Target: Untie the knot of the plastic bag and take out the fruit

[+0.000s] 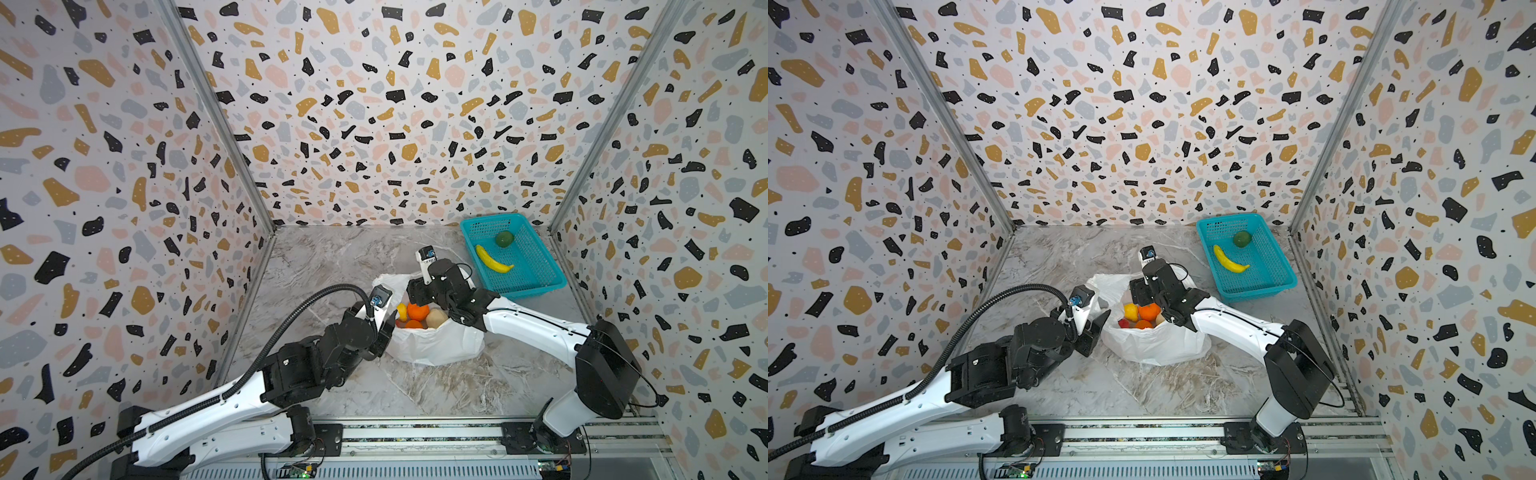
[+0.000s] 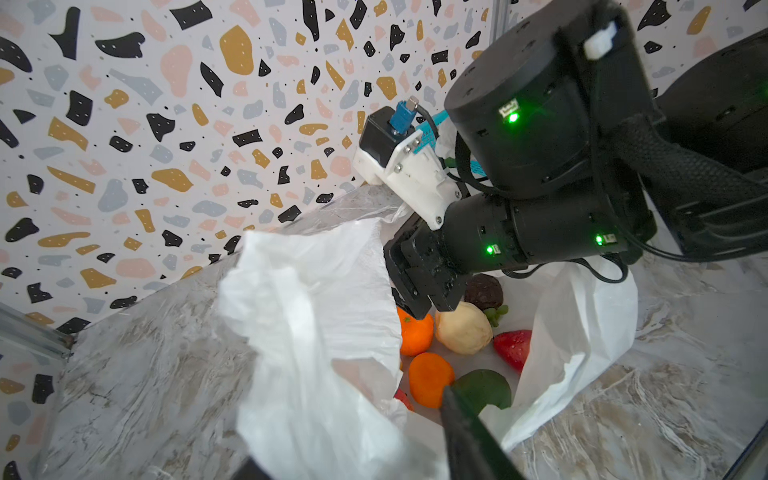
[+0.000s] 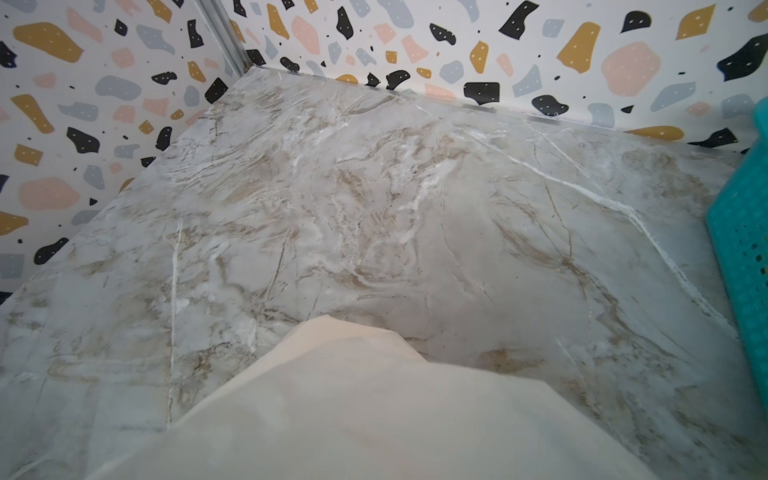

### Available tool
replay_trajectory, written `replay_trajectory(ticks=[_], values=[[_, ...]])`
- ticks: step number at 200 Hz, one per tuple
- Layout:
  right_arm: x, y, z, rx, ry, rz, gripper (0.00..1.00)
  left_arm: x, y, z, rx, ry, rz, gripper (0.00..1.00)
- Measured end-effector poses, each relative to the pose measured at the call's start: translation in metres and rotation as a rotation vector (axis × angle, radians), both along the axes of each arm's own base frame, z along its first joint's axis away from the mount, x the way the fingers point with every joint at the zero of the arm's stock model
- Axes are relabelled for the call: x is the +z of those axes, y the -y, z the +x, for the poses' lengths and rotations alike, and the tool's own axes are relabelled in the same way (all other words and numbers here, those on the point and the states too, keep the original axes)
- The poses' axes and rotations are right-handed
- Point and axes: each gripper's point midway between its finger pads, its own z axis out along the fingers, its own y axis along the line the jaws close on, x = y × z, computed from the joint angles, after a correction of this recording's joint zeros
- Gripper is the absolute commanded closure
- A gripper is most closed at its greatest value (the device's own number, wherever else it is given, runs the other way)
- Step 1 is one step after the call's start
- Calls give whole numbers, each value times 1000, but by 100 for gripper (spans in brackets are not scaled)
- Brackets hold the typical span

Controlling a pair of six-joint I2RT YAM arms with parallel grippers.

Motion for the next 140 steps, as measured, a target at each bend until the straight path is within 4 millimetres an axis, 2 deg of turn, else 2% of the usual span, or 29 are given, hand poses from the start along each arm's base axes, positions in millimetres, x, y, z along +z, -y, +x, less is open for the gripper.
replay_trajectory(ticks=[15,38,62,105,140], values=[[-2,-3,-4,10,-3,-3,26,8,-1,1,14,2,-10,21],[-7,-1,-8,12,-10,-12,26,17,-3,4,40,-1,-26,17],[-6,-1,-11,15,-7,-12,25,20,-6,10,69,-23,-30,15],[2,3,-14,10,8,-3,25,24,-20,39,130,-117,-44,13],[1,5,-15,7,8,-6,25,19,-9,51,74,-207,-34,14]])
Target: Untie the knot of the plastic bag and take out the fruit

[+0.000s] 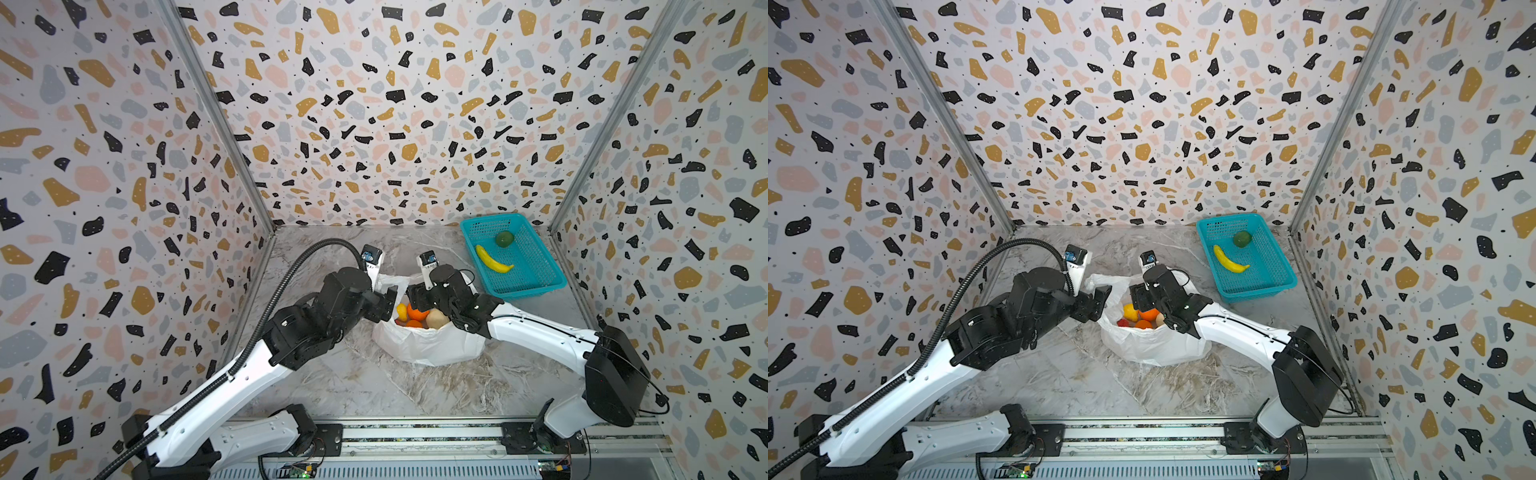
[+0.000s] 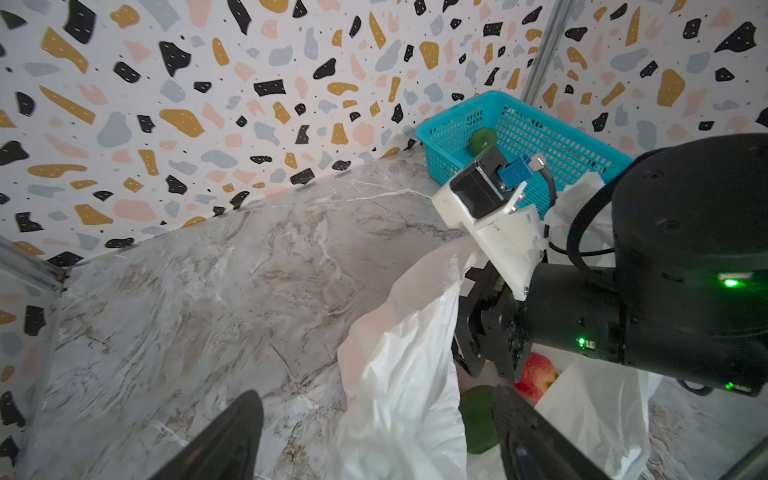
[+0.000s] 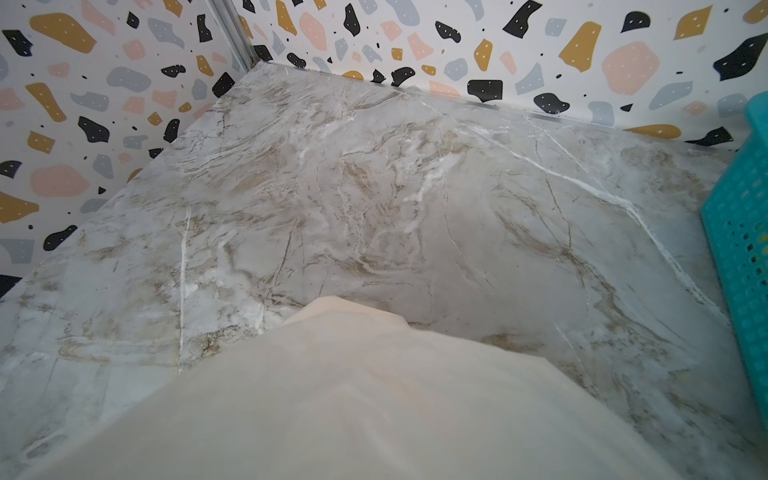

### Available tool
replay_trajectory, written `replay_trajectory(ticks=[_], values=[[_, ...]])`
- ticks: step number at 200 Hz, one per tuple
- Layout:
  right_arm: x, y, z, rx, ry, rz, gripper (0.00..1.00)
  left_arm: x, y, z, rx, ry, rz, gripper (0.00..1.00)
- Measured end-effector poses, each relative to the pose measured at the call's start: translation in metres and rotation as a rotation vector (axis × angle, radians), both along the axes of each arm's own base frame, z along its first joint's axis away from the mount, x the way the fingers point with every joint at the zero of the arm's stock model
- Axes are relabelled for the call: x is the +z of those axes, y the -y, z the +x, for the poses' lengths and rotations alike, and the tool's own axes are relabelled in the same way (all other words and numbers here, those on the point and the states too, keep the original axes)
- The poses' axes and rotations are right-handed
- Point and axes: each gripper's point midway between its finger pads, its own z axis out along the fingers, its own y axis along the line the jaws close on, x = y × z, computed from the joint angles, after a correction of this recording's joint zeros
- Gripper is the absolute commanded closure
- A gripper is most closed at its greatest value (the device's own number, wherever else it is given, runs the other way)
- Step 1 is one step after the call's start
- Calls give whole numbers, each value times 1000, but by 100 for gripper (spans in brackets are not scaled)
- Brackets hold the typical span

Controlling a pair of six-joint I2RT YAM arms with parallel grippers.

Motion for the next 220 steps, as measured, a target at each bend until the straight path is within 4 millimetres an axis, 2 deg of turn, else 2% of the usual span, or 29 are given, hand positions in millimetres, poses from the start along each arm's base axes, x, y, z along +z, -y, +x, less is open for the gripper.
replay_trajectory(ticks=[47,100,120,141,160,167,191,220], values=[[0,1,0,-4,1,-2,25,-33,19,5,-101,-133,35,17],[0,1,1,-7,3,-3,24,-42,26,-3,-169,-182,39,18],[0,1,1,-9,4,-4,24,-52,29,-2,-175,-202,58,23],[0,1,0,-10,4,-4,24,-68,31,2,-168,-233,92,35],[0,-1,-1,-9,6,-5,24,-83,29,7,-152,-256,120,57],[0,-1,-2,-9,7,-5,24,-88,27,8,-143,-261,127,68],[0,-2,-3,-8,8,-6,24,-94,23,11,-121,-268,139,100],[0,-3,-4,-9,6,-4,24,-86,15,15,-73,-233,133,100]])
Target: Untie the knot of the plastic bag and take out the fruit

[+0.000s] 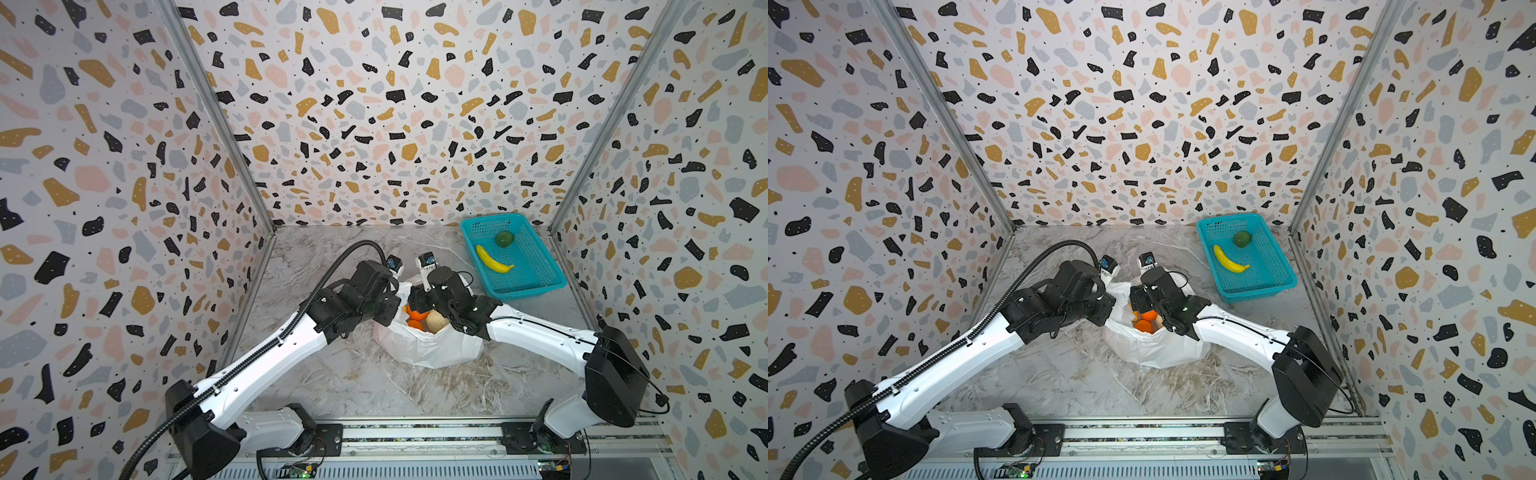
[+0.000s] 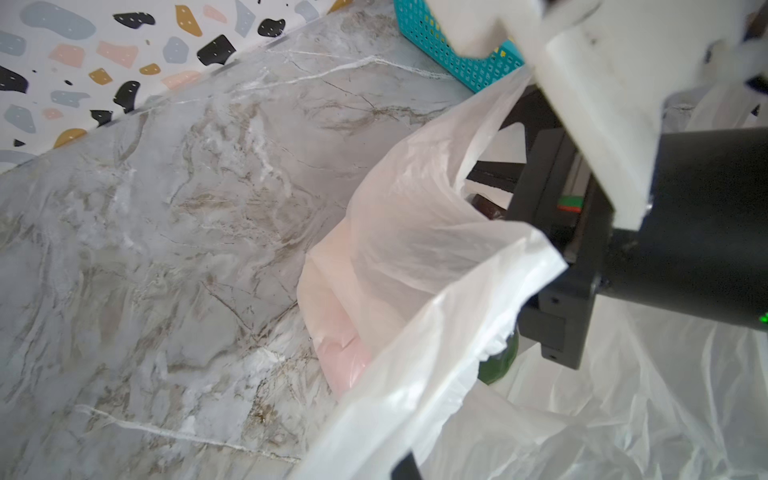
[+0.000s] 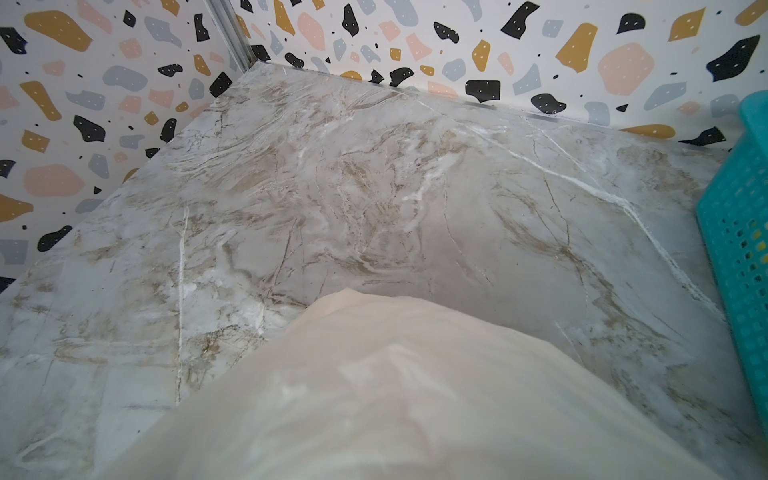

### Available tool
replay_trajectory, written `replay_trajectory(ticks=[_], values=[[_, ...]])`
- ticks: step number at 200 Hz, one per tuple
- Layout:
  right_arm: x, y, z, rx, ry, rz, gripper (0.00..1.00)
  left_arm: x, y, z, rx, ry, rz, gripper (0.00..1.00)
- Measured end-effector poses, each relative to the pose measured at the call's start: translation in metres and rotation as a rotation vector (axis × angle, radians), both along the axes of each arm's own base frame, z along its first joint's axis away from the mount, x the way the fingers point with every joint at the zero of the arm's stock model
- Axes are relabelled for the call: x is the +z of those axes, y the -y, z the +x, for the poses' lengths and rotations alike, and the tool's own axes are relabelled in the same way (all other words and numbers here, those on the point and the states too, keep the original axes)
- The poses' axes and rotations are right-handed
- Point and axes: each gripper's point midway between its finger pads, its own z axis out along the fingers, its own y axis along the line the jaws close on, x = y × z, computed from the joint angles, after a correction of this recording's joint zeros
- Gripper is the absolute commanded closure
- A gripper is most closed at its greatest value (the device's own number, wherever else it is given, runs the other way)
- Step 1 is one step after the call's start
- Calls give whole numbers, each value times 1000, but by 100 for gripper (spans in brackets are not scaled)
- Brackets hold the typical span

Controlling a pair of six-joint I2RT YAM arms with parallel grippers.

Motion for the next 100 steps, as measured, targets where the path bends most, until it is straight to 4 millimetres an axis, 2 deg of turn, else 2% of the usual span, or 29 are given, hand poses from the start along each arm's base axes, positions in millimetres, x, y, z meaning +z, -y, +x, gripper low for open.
replay_trajectory(ticks=[34,65,80,100], values=[[-4,1,-8,12,-35,-7,24,30,-21,0,90,94,-39,100],[-7,4,-23,30,-91,-14,22,63,-40,-9,164,191,-122,100],[-10,6,-31,40,-116,-21,22,67,-43,-16,177,215,-139,100],[-21,10,-41,48,-157,-37,21,64,-37,-25,163,224,-148,100]])
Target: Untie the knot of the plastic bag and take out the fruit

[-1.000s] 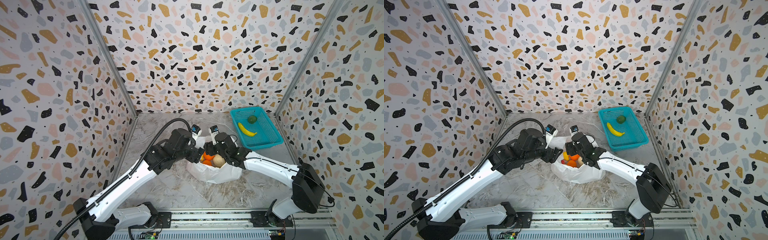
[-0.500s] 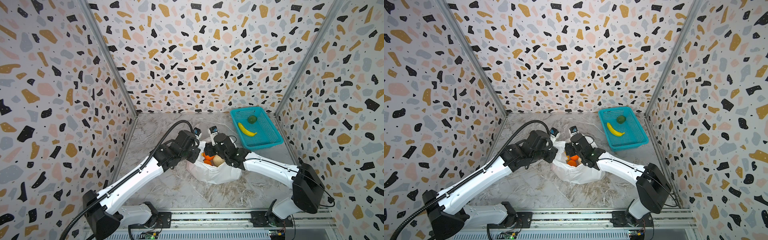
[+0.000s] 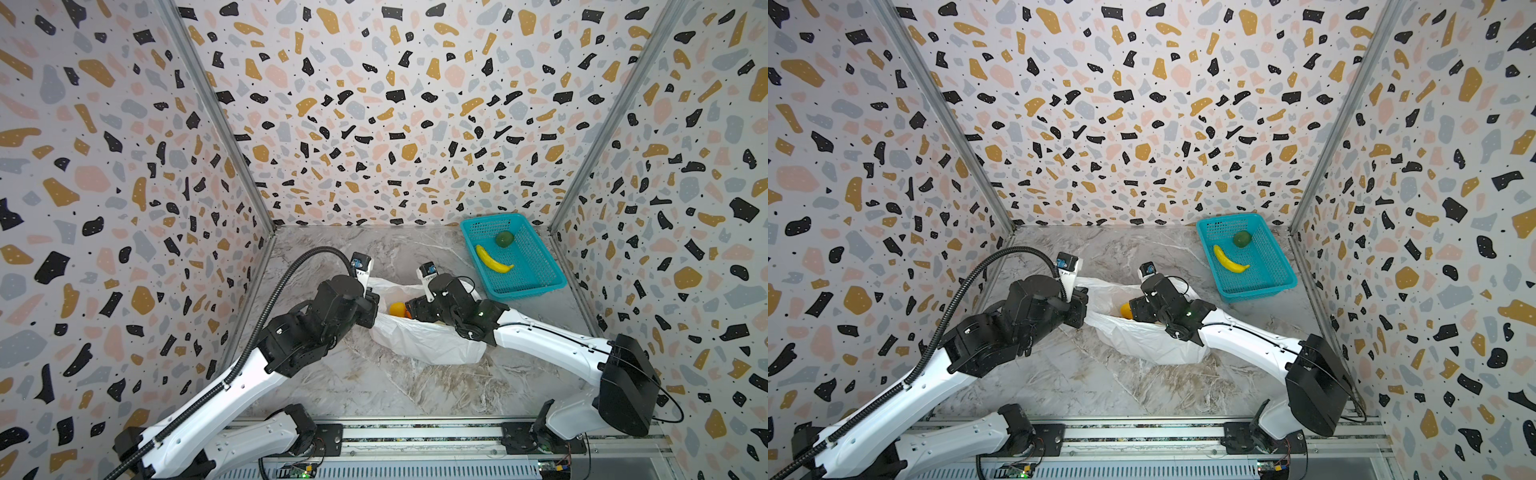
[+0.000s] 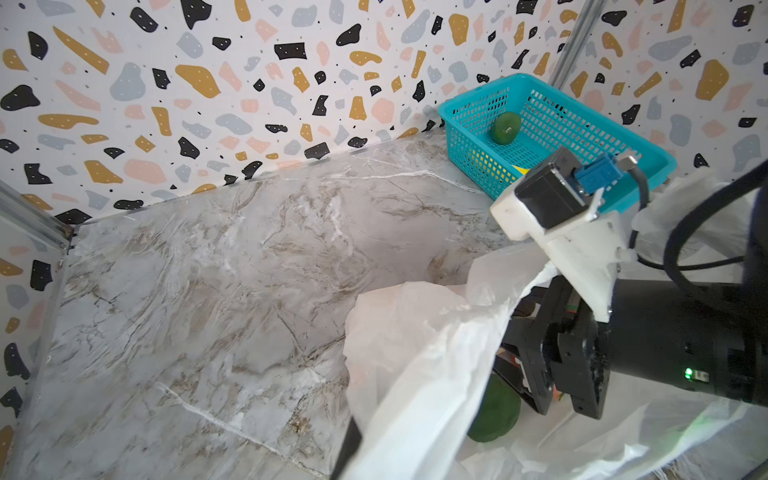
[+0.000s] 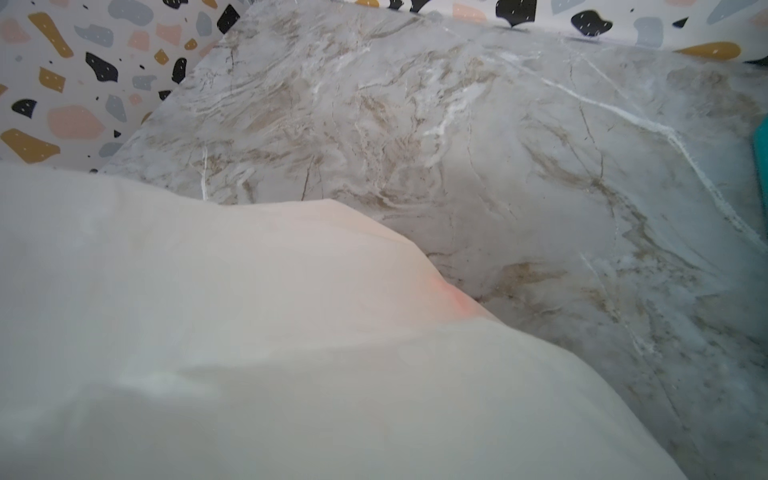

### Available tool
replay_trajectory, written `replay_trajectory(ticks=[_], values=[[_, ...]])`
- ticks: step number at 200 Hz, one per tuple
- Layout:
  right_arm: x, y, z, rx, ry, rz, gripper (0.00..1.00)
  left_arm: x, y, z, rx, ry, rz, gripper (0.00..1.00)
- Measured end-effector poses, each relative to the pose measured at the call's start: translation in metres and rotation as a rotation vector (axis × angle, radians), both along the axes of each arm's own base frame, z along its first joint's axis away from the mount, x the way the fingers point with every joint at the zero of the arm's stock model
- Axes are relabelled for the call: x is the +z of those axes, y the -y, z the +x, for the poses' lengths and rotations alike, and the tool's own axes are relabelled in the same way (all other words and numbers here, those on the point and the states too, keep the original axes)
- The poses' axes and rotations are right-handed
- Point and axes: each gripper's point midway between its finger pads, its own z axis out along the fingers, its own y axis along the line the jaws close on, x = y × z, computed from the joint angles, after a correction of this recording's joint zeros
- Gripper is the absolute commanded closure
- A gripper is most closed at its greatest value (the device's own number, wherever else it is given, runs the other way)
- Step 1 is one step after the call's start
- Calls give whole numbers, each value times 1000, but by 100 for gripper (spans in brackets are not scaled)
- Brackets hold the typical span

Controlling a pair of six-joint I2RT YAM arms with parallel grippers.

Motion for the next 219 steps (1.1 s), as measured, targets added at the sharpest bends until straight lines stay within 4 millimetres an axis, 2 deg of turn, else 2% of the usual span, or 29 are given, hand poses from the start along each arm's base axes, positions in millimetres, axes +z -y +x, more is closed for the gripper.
replay_trajectory(ticks=[30,55,90,102,120,129,150,168,192,219], values=[[-17,5,-8,8,-42,-33,21,-16,10,-8,-24,-21,1,100],[-17,1,-6,11,-42,-31,21,-26,11,-11,-29,-40,11,100],[-7,-12,0,27,-23,14,21,-29,16,-13,-54,-57,12,100],[1,-18,1,39,-10,40,21,-30,19,-13,-64,-66,13,86],[13,-27,2,55,16,86,21,-32,21,-14,-75,-73,16,56],[19,-31,3,60,28,105,21,-32,22,-14,-79,-74,14,44],[26,-36,5,70,46,136,21,-33,25,-16,-96,-82,5,25],[29,-38,5,75,52,149,21,-35,31,-16,-114,-96,-5,22],[31,-39,5,78,57,158,21,-45,34,-12,-110,-122,16,25],[30,-37,3,79,55,163,21,-60,23,-1,-55,-142,42,29]])
